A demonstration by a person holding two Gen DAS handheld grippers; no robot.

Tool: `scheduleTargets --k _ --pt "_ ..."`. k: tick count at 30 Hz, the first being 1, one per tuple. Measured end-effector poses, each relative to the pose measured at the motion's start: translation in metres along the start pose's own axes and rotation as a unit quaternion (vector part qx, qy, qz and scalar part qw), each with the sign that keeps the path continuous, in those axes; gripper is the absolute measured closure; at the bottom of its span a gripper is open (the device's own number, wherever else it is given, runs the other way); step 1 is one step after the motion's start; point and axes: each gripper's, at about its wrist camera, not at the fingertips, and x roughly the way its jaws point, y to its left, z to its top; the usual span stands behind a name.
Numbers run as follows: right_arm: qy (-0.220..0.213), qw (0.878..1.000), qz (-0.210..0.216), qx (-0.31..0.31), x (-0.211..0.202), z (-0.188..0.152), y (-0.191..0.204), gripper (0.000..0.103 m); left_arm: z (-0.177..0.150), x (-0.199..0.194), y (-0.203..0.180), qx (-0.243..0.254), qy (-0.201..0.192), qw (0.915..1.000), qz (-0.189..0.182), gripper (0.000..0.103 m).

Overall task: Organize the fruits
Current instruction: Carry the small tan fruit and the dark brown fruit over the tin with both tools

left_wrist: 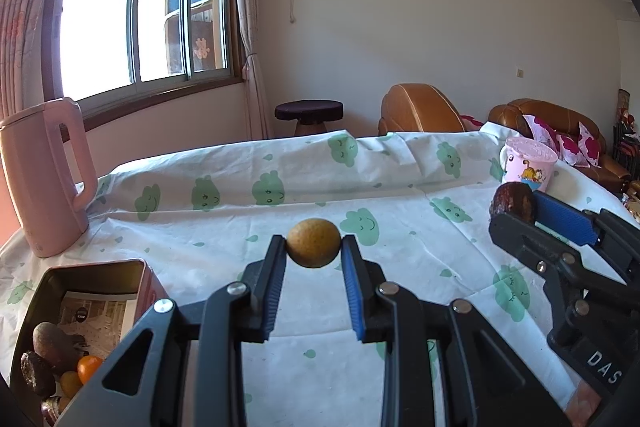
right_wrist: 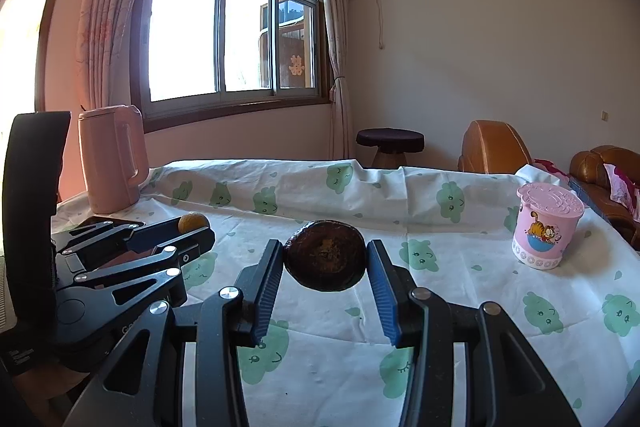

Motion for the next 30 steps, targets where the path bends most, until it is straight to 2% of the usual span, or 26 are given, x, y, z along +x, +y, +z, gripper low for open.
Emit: scheduleTargets --k 13,30 --pt "-0.022 1.0 -0.004 -0.004 -0.01 -0.001 0.0 0.058 -0.003 -0.013 0.0 0.004 -0.021 0.9997 0.011 0.074" --pt "-0.033 0.999 0.008 -0.019 -0.019 -0.002 0.012 0.058 -0.016 -0.035 0.021 -0.016 -0.01 0.9995 0.024 0.074"
